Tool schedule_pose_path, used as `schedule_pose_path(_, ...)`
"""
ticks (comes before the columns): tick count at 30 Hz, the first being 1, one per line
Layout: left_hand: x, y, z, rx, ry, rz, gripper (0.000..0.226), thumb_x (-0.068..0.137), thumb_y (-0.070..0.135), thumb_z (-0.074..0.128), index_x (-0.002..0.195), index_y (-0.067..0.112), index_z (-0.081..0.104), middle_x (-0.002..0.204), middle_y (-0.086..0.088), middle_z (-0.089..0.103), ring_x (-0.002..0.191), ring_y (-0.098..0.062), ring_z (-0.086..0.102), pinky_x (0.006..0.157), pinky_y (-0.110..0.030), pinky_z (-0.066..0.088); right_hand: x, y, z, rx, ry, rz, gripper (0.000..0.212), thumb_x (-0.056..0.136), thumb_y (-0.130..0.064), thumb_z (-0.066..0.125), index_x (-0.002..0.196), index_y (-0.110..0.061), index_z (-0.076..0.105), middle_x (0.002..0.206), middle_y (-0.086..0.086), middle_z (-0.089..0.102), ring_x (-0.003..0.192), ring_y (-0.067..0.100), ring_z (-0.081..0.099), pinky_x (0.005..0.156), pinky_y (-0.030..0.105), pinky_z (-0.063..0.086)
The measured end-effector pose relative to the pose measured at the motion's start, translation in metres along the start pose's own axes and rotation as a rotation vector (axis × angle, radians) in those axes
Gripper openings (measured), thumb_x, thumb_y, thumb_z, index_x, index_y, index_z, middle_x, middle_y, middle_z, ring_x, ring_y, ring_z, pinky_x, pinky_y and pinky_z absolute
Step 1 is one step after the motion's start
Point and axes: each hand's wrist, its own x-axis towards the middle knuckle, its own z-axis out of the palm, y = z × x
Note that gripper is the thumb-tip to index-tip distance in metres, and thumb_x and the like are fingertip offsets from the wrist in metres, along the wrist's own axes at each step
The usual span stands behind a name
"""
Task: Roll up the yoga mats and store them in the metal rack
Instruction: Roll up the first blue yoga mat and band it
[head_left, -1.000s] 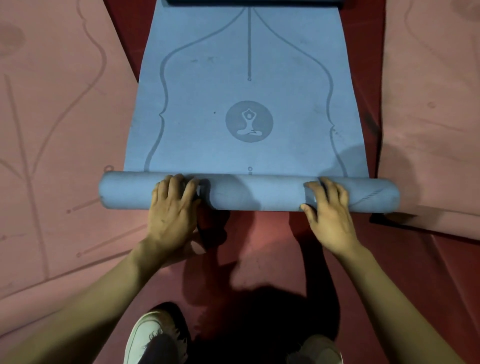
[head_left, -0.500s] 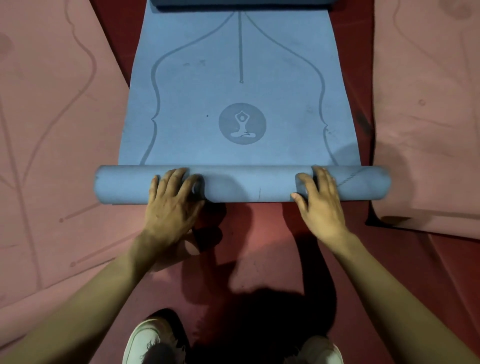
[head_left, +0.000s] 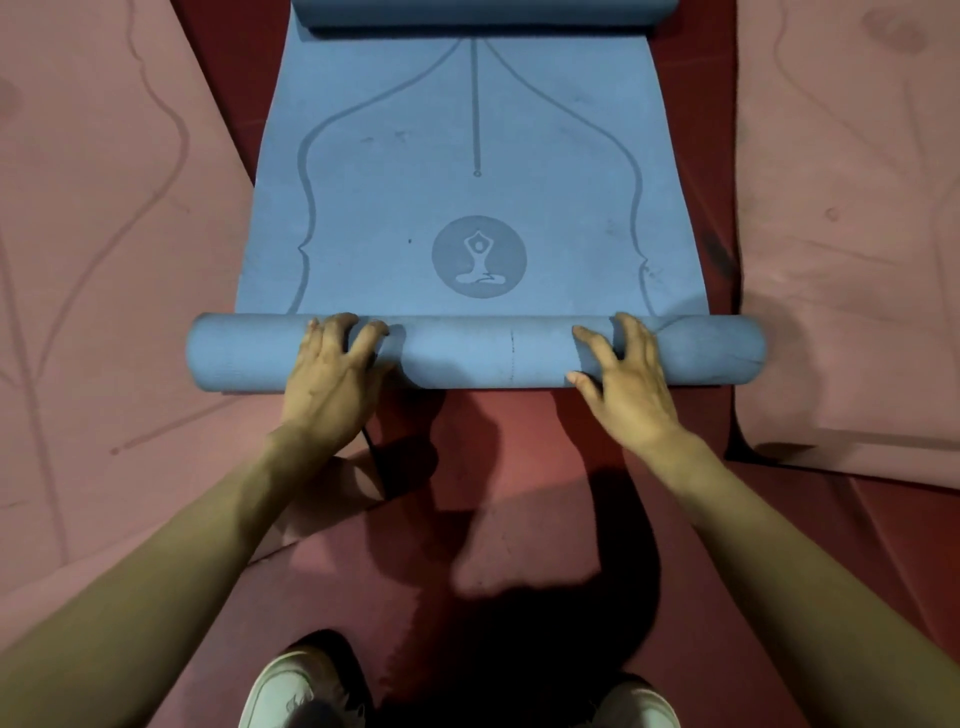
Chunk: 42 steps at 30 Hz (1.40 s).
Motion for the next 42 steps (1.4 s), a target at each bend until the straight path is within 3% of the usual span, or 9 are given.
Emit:
schedule_pose_path(4,0.005,0.005,0.001,-0.070,0.038,-0.077,0.039,0.085,0.031,0.054,0.112,0.006,0.064,0.113,-0.023,0.054,0.098,-0.044,0.053,0.089,-0.051,0.044,-0.001,-0.008,0.010,-0.108,0.091,-0.038,0.046,0.088,-0.025,0.056,0.131,-0.008,0.053,0.127,0.025,0.046,0.117,0.038,0.035,0.103,0.058,0.034)
schedule_pose_path(7,0.005,0.009,0.002,-0.108,0.106,-0.041,0.035,0.086,0.030,0.052,0.107,0.007,0.068,0.107,-0.017,0.059,0.094,-0.039,0.055,0.083,-0.046,0.045,-0.002,-0.012,0.014,-0.120,0.113,-0.035,0.047,0.084,-0.012,0.065,0.130,-0.007,0.051,0.124,0.025,0.049,0.117,0.042,0.040,0.100,0.059,0.038)
schedule_pose_path(12,0.009,0.004,0.009,-0.084,0.163,0.105,0.030,0.091,0.025,0.050,0.106,0.008,0.070,0.107,-0.015,0.065,0.097,-0.035,0.061,0.090,-0.046,0.044,0.004,-0.009,0.009,-0.091,0.052,-0.071,0.053,0.082,-0.019,0.071,0.131,-0.008,0.053,0.134,0.026,0.044,0.127,0.048,0.036,0.106,0.063,0.027)
schedule_pose_path(18,0.018,-0.022,0.006,-0.124,-0.090,0.232,0.077,0.073,0.058,0.056,0.132,0.009,0.054,0.129,-0.017,0.056,0.121,-0.033,0.049,0.106,-0.058,0.028,0.019,-0.002,0.004,-0.003,-0.036,-0.110,0.075,0.078,-0.030,0.075,0.142,-0.012,0.041,0.145,0.020,0.032,0.139,0.045,0.015,0.111,0.061,0.005)
schedule_pose_path(25,0.039,-0.025,0.002,-0.063,-0.173,0.282,0.091,0.058,0.034,0.089,0.136,0.008,0.050,0.133,-0.017,0.053,0.124,-0.036,0.047,0.105,-0.063,0.025,0.040,-0.001,-0.009,-0.095,-0.200,-0.153,0.085,0.083,-0.031,0.069,0.150,-0.030,0.015,0.154,0.013,0.014,0.144,0.037,-0.001,0.113,0.054,-0.005)
schedule_pose_path(31,0.049,-0.022,0.001,0.083,-0.239,0.287,0.080,0.075,0.061,0.047,0.134,0.008,0.052,0.129,-0.022,0.055,0.116,-0.041,0.054,0.098,-0.063,0.034,0.053,-0.004,-0.008,-0.179,-0.250,-0.110,0.081,0.089,-0.036,0.061,0.150,-0.035,0.008,0.156,0.011,0.010,0.144,0.036,-0.002,0.114,0.053,-0.005)
schedule_pose_path(34,0.054,-0.023,-0.002,0.127,-0.247,0.310,0.079,0.077,0.062,0.042,0.132,0.007,0.052,0.124,-0.021,0.058,0.110,-0.040,0.057,0.092,-0.058,0.040,0.059,-0.003,-0.011,-0.227,-0.272,-0.120,0.076,0.091,-0.041,0.055,0.150,-0.035,0.007,0.154,0.011,0.013,0.143,0.035,0.006,0.114,0.052,0.001)
schedule_pose_path(39,0.051,-0.015,-0.001,0.183,-0.155,0.358,0.077,0.066,0.042,0.081,0.126,0.010,0.045,0.114,-0.017,0.060,0.099,-0.036,0.058,0.084,-0.054,0.043,0.060,-0.008,-0.016,-0.321,-0.222,-0.155,0.072,0.089,-0.042,0.057,0.147,-0.034,0.016,0.140,0.008,0.032,0.127,0.028,0.030,0.106,0.045,0.020)
schedule_pose_path(42,0.044,-0.008,-0.002,0.219,-0.127,0.331,0.079,0.058,0.037,0.087,0.121,0.008,0.050,0.111,-0.013,0.060,0.097,-0.034,0.058,0.083,-0.052,0.043,0.057,-0.011,-0.016,-0.339,-0.211,-0.165,0.071,0.087,-0.042,0.060,0.145,-0.034,0.018,0.133,0.007,0.035,0.121,0.028,0.034,0.103,0.046,0.024)
